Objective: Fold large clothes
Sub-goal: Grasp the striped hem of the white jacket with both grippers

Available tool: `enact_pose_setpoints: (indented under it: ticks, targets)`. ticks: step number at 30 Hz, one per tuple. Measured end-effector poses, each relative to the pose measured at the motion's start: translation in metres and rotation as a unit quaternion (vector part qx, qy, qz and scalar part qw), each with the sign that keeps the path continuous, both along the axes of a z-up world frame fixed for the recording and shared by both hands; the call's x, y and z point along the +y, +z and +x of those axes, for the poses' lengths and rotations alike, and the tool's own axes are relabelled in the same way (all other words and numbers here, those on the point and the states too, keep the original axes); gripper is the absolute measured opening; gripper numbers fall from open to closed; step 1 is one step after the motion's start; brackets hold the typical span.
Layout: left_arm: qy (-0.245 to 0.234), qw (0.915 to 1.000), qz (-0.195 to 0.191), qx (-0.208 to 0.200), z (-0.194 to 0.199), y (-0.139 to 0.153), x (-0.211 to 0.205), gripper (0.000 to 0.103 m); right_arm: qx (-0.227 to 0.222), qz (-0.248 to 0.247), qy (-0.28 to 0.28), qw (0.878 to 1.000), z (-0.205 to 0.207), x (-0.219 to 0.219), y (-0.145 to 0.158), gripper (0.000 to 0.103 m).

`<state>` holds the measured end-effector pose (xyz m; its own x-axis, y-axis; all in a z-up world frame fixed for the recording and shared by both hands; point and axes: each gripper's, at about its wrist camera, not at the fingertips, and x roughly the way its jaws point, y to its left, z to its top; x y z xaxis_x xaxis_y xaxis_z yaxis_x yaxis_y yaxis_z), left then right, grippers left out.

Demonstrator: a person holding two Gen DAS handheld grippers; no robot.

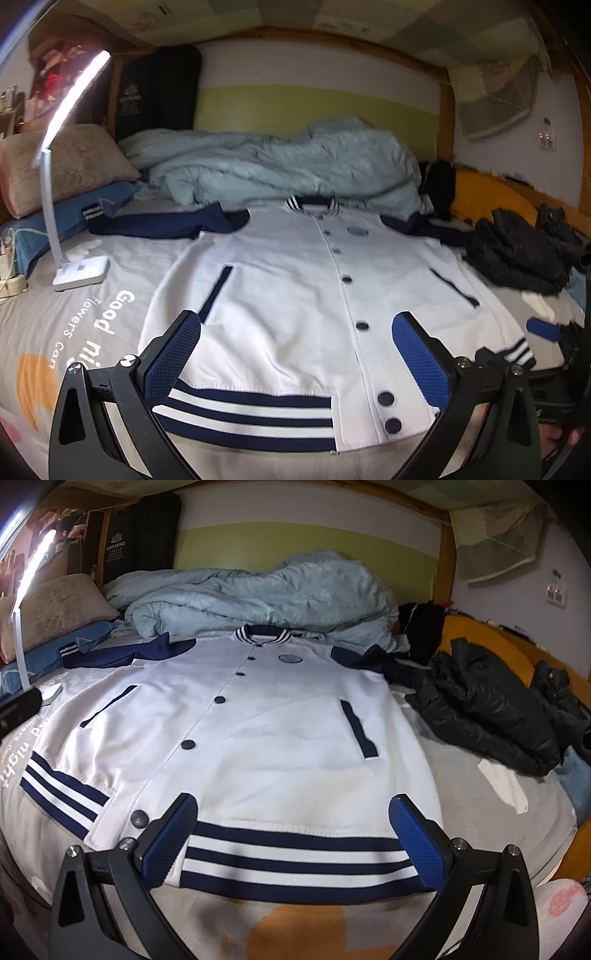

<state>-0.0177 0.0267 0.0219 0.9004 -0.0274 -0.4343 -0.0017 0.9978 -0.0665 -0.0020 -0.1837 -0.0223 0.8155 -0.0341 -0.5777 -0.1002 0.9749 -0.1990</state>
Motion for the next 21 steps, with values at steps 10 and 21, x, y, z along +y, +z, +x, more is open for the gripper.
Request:
enact_pose_setpoints:
  ticks: [10,21]
  targets:
    - [-0.043,0.9857,0.057,0.153,0.041,-0.046,-0.018,0.103,0.120,-0.005,0.026,0.992,0.022,-0.012,-0.023,0.103]
    - [-0.028,0.9838,0.039,0.173,0.044,-0.041,0.000,0.103,0.160,-0.098,0.167,0.968,-0.005,0.040,-0.052,0.103]
